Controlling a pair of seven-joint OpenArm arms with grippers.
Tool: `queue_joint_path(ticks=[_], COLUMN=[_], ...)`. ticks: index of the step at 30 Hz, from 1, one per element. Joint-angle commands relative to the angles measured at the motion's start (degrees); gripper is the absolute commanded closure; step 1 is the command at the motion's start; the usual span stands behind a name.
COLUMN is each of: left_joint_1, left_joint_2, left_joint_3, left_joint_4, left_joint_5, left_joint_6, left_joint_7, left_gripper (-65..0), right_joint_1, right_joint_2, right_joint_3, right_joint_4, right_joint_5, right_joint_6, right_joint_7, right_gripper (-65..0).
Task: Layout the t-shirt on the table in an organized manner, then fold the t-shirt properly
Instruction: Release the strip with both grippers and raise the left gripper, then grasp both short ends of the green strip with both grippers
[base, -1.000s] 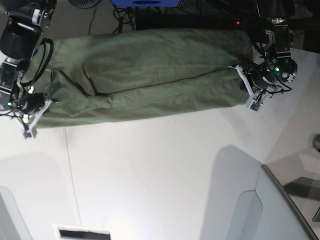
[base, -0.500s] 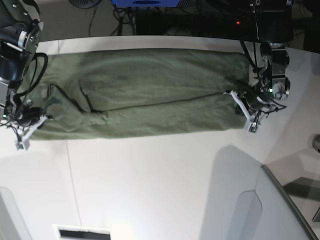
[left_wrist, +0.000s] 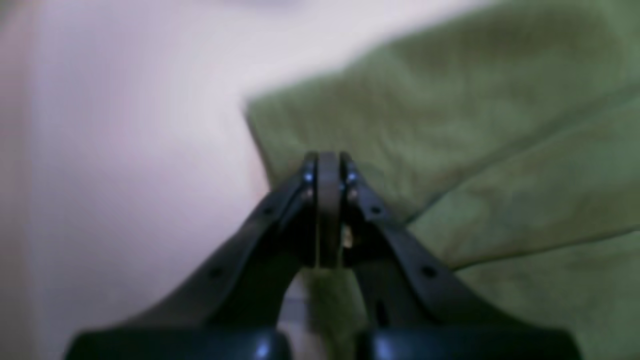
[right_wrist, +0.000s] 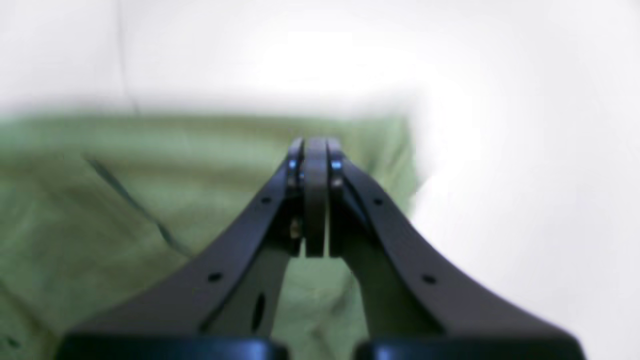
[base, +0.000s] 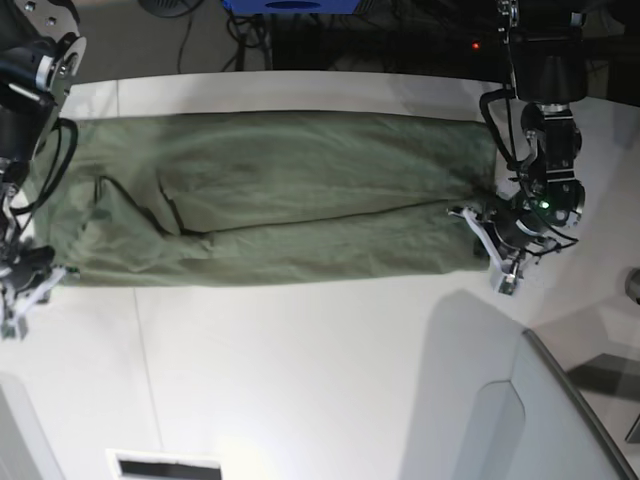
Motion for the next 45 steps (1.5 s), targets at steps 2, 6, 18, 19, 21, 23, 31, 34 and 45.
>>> queue_joint_path(ticks=[2,6,18,19,21,23,31,34,45], left_joint_1=[1.3,5.0,12.3,12.4,12.8,13.0,10.2,9.2,7.0], left_joint_2=[-0.6,0.7,-9.1,-8.6,-7.2,-5.7,-3.4,-3.2,-1.8], left_joint_3=[-4.4,-12.5,-23.9,-23.9,-23.9,-23.9,-19.0,-14.7,-11.8], left_joint_4=[5.0,12.9,3.0,2.2,0.9,-0.1,-10.4,-13.6,-18.4], left_joint_5=[-0.1,-0.4,-33.7,-33.4,-32.7,-32.6,-32.6,-32.6,-32.6], left_joint_6=[0.4,0.0,-15.1,-15.1,-15.1,-15.1,-15.1,-15.1,-15.1], left_joint_7=[-0.8,1.6,11.7,11.0,8.4,6.6,0.2,-3.8,-5.4], left_gripper=[0.0,-4.8,-65.0,-65.0,-65.0,-65.0,-65.0,-65.0,-65.0], right_joint_1=[-1.8,-5.9,-17.3,-18.4,-20.2,-21.3,-22.7,-22.9,-23.5], right_joint_2=[-1.1,-3.4,-9.6,-10.0,-10.8,-11.0,-11.1,-11.0,-11.0], right_joint_3=[0.1,-0.2,-0.2,-0.2,-0.2,-0.2,-0.2,-0.2,-0.2], right_joint_4=[8.6,19.4,30.4,31.1,31.9,32.1,32.4,32.4,32.4], right_joint_5=[0.8,0.7,0.6,0.6,0.7,0.7,0.8,0.8,0.8], right_joint_6=[0.0,0.0,0.3,0.3,0.3,0.3,0.4,0.4,0.4], right_joint_7=[1.3,-4.1,-12.7,-12.6,-12.3,-12.2,-12.2,-12.2,-12.2], right_gripper=[-0.8,-0.9,-27.3,-27.9,-27.8,-27.8,-27.8,-27.8,-27.8])
